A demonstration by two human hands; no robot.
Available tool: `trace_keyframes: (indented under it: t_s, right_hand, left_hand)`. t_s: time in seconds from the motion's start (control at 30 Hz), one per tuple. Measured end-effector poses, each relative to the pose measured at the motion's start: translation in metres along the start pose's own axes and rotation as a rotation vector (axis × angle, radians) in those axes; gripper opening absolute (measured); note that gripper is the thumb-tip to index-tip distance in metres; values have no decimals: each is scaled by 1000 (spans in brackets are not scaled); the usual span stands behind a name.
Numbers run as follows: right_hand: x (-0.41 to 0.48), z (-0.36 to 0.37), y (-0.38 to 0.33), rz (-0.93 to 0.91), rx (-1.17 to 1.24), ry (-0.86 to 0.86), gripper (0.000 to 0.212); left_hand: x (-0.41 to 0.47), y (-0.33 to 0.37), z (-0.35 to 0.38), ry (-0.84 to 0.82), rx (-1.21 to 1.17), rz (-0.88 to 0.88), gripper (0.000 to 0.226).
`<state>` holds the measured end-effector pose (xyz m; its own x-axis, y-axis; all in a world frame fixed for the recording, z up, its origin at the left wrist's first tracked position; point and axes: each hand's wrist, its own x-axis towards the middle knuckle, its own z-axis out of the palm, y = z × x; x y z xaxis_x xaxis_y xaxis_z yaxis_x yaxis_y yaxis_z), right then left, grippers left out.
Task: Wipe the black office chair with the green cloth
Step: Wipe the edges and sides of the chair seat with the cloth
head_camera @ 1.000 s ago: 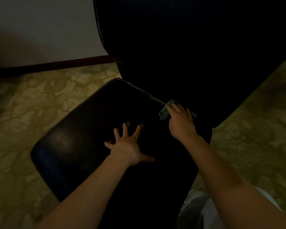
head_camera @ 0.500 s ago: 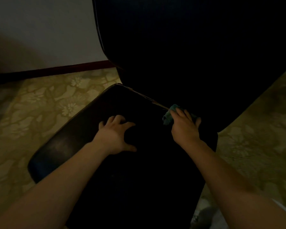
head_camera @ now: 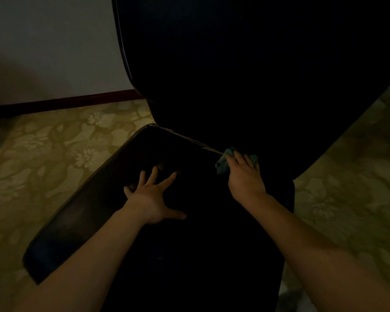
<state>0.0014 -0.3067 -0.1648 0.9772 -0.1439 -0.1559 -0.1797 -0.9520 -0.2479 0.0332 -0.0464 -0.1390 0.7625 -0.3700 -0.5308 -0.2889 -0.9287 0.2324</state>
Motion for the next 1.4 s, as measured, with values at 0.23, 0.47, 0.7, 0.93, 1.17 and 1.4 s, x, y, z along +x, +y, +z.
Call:
trace_keyframes:
  t_s: [0.23,0.47,0.7,0.93,1.17,1.4]
  right_hand:
    - [-8,6,3,52,-65,75,63]
    - [23,4,-29,34,-179,52,66]
    - [28,-9,4,-197,-104,-15,62]
    - [40,5,-33,-75,-31,37,59]
    - [36,-6,-19,-148,1,37,57]
    - [43,-1,-48,-76,-22,58,59]
  left_hand:
    - [-2,3,1,17,-20,-8,117]
    - [-8,8,-1,-5,-62,-44,116]
    - [-17,7,-8,2,21,-46,114]
    - [-1,-34,-18,16,144,57,119]
    - [-5,-33,-8,48,78,7,119]
    - [-13,-27,-6,59,56,-38,117]
